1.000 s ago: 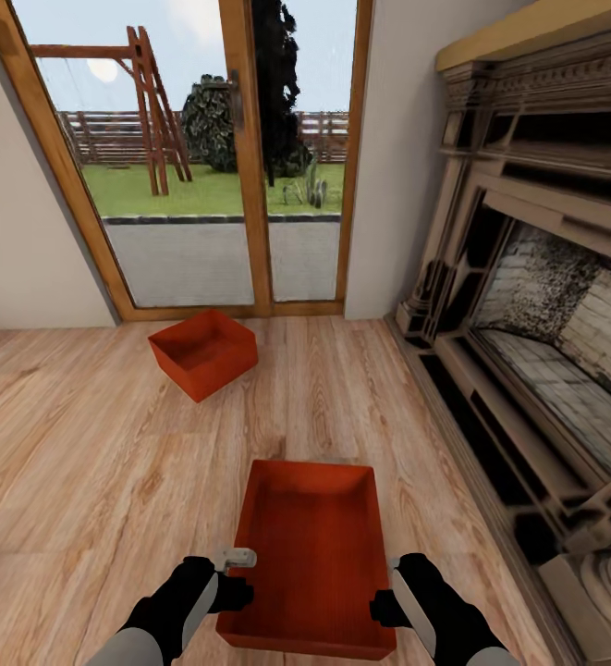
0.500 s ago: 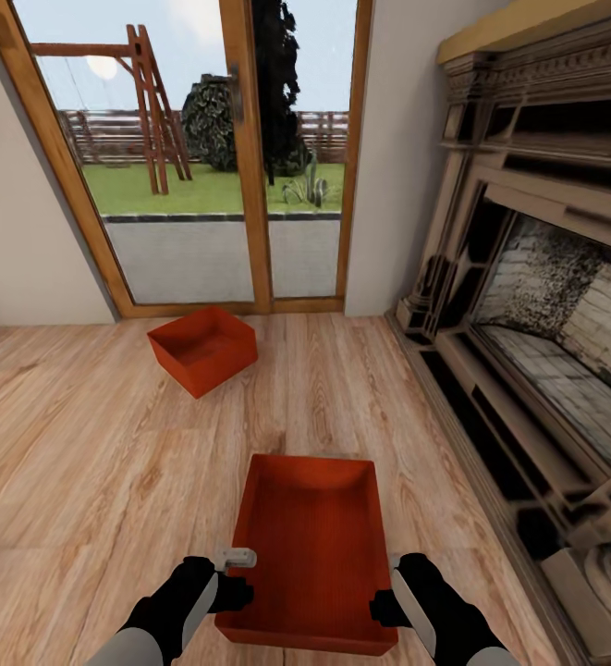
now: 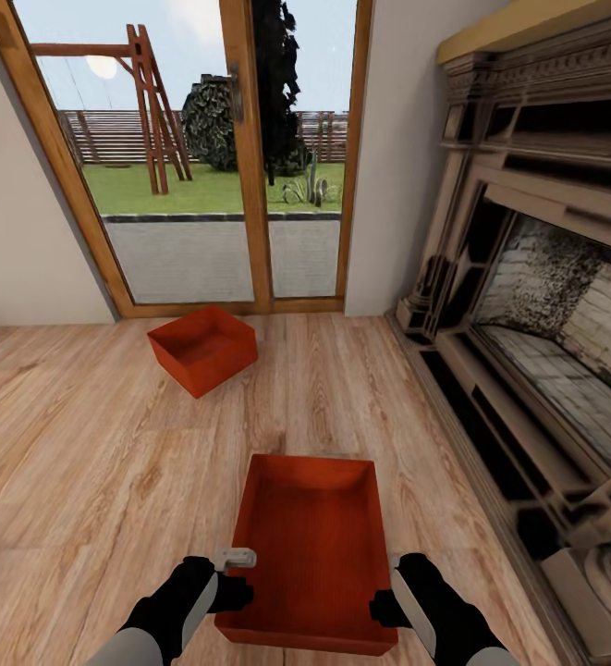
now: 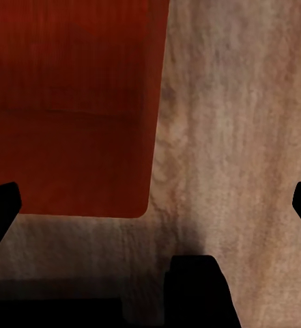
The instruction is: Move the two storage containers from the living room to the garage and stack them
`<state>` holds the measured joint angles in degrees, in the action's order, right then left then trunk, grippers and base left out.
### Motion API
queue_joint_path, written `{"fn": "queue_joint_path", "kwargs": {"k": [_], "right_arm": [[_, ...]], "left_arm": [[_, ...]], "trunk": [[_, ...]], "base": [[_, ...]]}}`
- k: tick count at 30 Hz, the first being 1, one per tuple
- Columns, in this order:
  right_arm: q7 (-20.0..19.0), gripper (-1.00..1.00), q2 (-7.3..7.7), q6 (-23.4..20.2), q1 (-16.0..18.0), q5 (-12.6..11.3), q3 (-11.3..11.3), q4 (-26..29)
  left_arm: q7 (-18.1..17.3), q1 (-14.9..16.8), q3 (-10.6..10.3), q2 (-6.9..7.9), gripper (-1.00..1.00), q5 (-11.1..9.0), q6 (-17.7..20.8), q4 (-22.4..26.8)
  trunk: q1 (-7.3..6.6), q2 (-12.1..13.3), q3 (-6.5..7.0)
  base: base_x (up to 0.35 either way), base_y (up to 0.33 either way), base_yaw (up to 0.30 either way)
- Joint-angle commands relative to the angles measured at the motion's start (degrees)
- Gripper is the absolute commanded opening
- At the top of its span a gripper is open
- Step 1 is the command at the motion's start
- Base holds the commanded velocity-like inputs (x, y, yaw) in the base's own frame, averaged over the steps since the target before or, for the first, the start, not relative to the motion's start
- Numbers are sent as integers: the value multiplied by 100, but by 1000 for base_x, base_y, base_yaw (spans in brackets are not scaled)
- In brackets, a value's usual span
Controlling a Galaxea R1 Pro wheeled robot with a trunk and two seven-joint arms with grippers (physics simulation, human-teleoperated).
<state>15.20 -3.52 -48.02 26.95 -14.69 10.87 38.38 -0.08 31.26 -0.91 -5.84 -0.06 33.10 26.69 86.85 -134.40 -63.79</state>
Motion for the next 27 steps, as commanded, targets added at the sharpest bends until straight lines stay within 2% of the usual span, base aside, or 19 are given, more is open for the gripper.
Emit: {"fn": "queue_joint_path", "kwargs": {"k": [1,11,18,27], "right_arm": [[54,100,4,-15,3,-60,21,5],[54,100,7,-20,3,-59,21,5],[54,100,5,-17,3,-60,21,4],[54,100,7,-17,2,-60,21,6]], "left_arm": [[-3,1,-9,2,100,-1,30,10],[-14,3,-11,3,100,-2,30,11],[-10,2,-7,1,100,-2,30,10],[-10,3,-6,-3,100,-2,30,10]], "trunk": [[-1,-2,-5],[-1,-2,-5],[-1,-2,-5],[-1,-2,-5]], "base": [[0,0,0],[3,0,0],[179,0,0],[19,0,0]]}}
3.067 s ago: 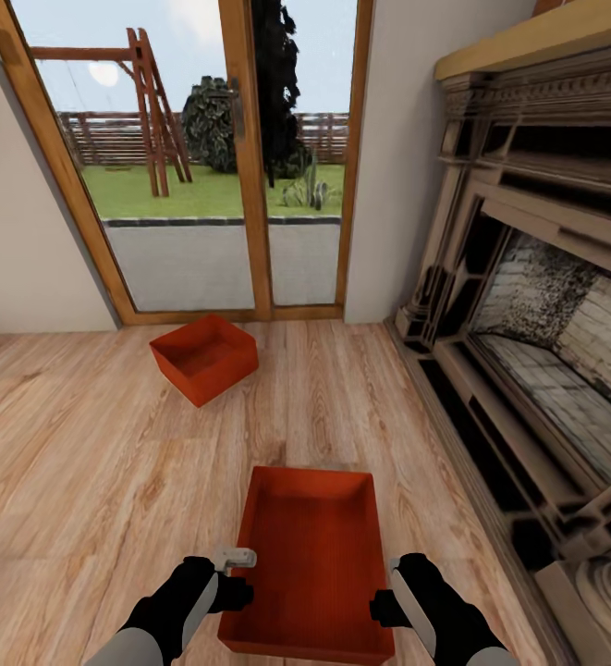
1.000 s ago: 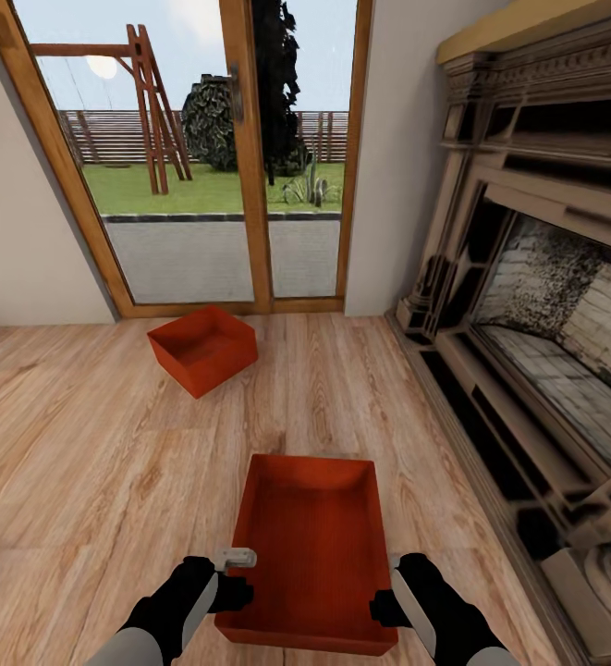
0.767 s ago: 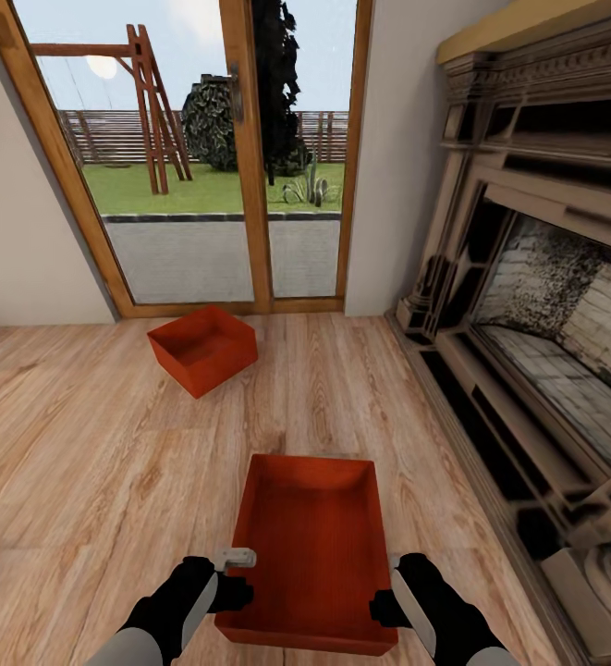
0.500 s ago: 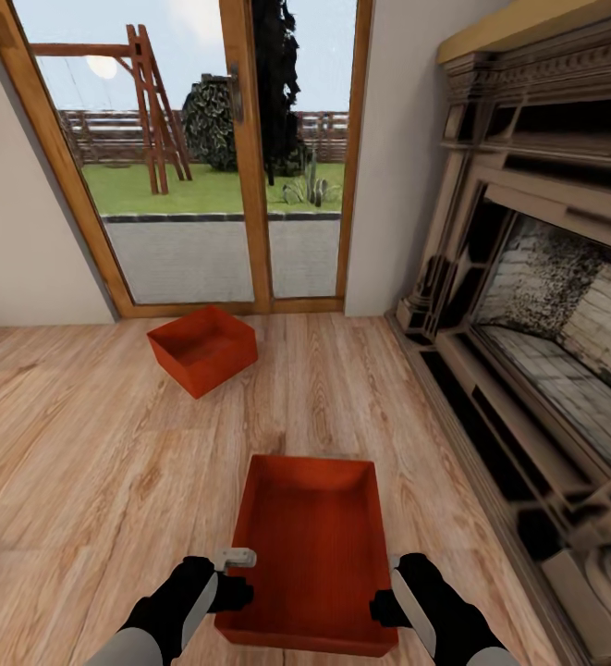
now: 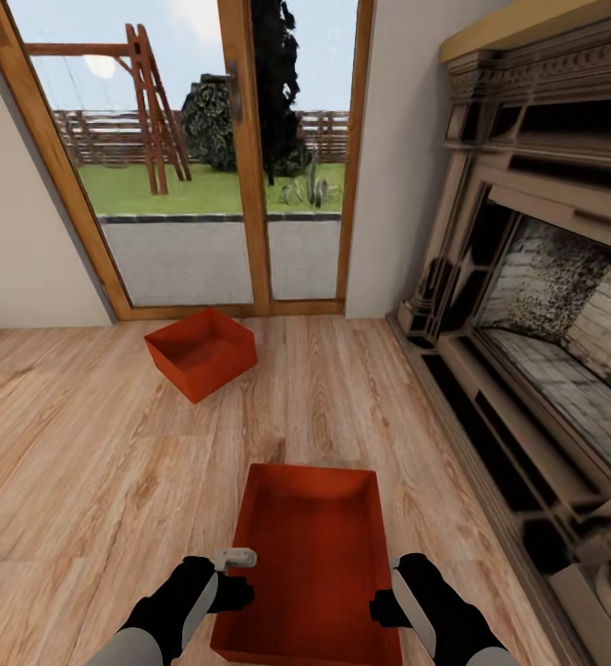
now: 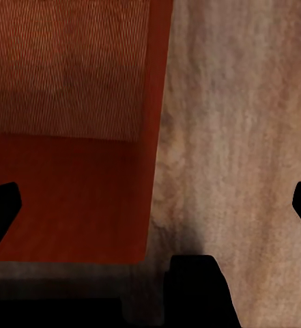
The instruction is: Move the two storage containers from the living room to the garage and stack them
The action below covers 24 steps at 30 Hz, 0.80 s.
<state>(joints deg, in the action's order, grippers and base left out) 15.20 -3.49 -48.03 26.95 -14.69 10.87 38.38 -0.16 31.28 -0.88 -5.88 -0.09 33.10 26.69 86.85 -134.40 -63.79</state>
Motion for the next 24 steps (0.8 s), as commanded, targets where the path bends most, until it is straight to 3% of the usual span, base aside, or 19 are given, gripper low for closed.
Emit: {"fn": "queue_joint_path", "kwargs": {"k": [1,6,14,24], "right_arm": [[54,100,1,-16,3,-60,21,5],[54,100,1,-16,4,-60,21,5],[54,100,3,-14,4,-60,21,6],[54,100,1,-18,3,-60,21,8]], "left_arm": [[-2,0,-9,0,100,0,30,9],[-2,0,-9,2,100,0,30,12],[-2,0,-9,-1,100,0,30,11],[-2,0,-9,-1,100,0,30,11]], "trunk": [[-1,-2,-5],[-1,-2,-5],[175,-323,-148],[175,-323,-148]], "base": [[2,0,0],[0,0,0],[0,0,0],[0,0,0]]}}
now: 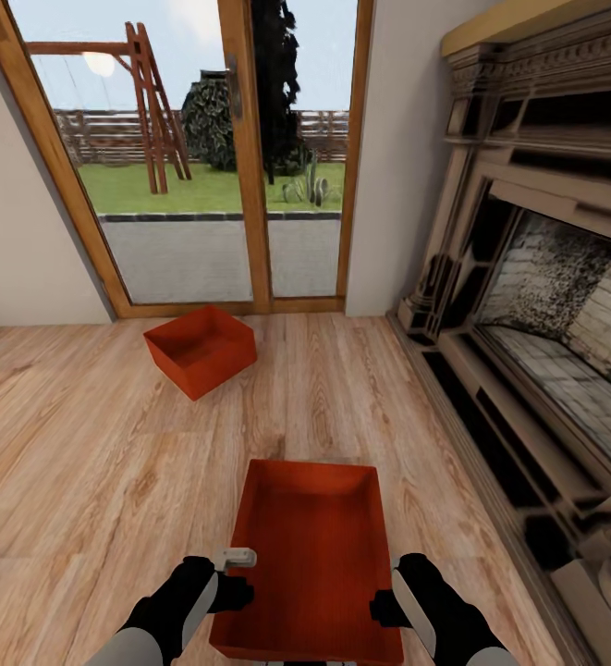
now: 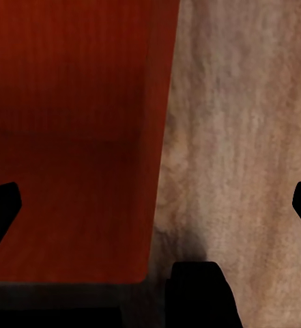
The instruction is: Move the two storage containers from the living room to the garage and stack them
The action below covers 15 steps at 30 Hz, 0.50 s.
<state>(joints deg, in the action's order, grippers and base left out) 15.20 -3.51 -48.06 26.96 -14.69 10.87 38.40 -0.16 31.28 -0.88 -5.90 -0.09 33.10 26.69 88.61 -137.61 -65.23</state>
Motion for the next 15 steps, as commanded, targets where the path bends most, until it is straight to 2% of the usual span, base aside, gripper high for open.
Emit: {"fn": "queue_joint_path", "kwargs": {"k": [1,4,15], "right_arm": [[54,100,2,-15,3,-60,21,4],[54,100,4,-15,3,-60,21,2],[54,100,5,-11,3,-60,21,1]], "left_arm": [[-2,0,-9,1,100,0,30,10],[-2,0,-9,1,100,0,30,11],[-2,0,-9,1,100,0,30,11]], "trunk": [[-1,-2,-5],[65,-122,-59],[65,-122,-59]], "base": [[0,0,0],[0,0,0],[0,0,0]]}}
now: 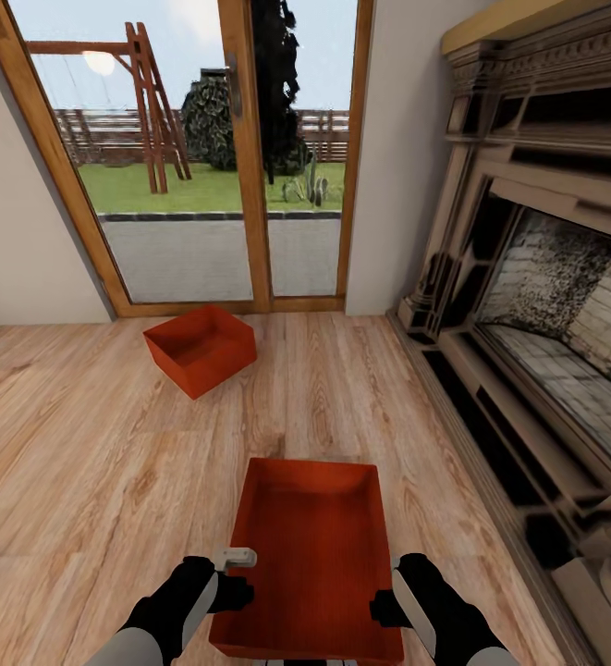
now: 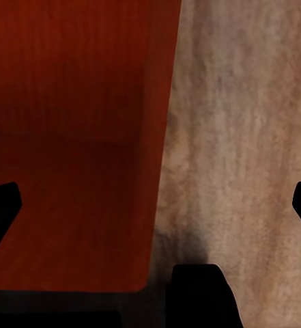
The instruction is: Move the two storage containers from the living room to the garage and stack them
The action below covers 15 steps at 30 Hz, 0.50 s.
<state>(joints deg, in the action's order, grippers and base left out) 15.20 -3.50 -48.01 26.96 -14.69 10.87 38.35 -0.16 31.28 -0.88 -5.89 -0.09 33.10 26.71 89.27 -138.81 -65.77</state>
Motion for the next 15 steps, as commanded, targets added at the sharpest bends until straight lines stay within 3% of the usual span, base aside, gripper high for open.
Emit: {"fn": "queue_joint_path", "kwargs": {"k": [1,15], "right_arm": [[54,100,5,-17,2,-60,21,6],[54,100,1,-21,2,-60,21,6]], "left_arm": [[-2,0,-9,1,100,0,30,10],[-2,0,-9,4,100,0,30,10]], "trunk": [[-1,-2,-5],[109,-202,-95]], "base": [[0,0,0],[0,0,0]]}}
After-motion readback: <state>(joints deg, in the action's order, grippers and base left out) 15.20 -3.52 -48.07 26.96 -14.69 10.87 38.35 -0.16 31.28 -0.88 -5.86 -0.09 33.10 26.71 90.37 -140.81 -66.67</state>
